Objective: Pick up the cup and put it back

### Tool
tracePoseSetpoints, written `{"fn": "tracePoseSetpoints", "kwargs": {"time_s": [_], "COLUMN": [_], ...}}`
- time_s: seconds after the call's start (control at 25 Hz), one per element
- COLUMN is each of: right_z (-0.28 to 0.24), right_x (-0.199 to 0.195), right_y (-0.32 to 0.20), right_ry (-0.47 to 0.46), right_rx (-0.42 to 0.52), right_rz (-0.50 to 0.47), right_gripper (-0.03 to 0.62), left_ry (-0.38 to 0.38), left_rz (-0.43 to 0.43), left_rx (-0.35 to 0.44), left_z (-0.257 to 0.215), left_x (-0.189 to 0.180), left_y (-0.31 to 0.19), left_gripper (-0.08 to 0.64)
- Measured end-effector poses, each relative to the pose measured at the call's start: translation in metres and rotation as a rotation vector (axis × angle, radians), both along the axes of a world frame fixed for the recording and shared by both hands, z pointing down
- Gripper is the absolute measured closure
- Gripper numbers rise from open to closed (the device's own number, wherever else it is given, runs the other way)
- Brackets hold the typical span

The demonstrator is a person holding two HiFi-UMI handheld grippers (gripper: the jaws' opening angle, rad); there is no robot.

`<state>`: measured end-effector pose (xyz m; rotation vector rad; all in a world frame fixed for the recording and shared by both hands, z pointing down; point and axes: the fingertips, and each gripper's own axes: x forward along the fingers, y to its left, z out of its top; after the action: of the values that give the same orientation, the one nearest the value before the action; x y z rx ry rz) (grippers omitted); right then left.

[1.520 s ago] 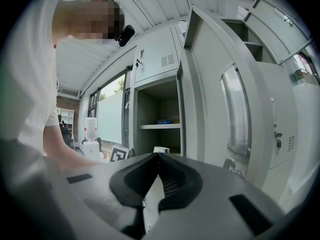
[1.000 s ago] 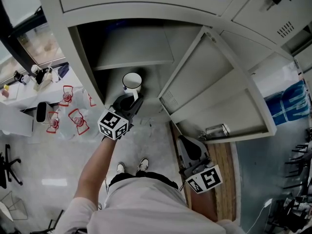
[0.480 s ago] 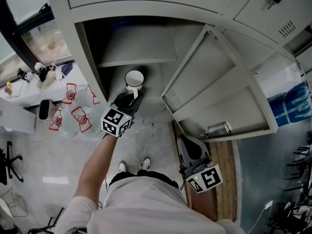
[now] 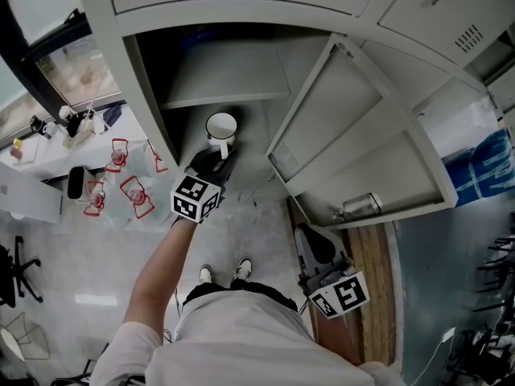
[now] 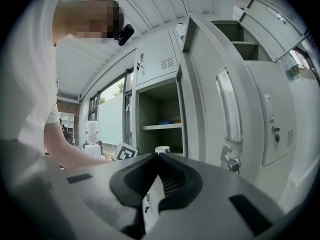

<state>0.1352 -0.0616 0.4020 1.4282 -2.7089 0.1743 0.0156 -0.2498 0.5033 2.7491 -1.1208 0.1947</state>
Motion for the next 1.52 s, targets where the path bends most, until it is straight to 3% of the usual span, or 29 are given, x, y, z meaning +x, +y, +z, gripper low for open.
{"fn": "tracePoseSetpoints", "kwargs": {"time_s": [0.6, 0.96, 1.12, 1.52], "right_z": [-0.002, -0.001, 0.002, 0.003], "right_x": [0.004, 0.005, 0.006, 0.002], "right_y": [0.007, 0.007, 0.006, 0.0], "right_ry": [-0.007, -0.008, -0.007, -0.023], "right_rx": [0.005, 0.004, -0.004, -0.003], "right_rz": [0.009, 0.008, 0.005, -0.012], "right_gripper": [0.574, 0.574, 0.574, 0.574], "left_ry": [-0.023, 0.052, -0.015, -0.025], "left_rz": [-0.001, -0.018, -0.007, -0.045], "left_rx": [0.003, 0.021, 0.017, 0.009], "left_z": [0.001, 0.001, 0.007, 0.009], "left_x": [0.002, -0.009, -0.011, -0.025], "left_y": [0.009, 0.008, 0.007, 0.018], "left_gripper": [0.424, 0.436, 0.443, 0.382]}}
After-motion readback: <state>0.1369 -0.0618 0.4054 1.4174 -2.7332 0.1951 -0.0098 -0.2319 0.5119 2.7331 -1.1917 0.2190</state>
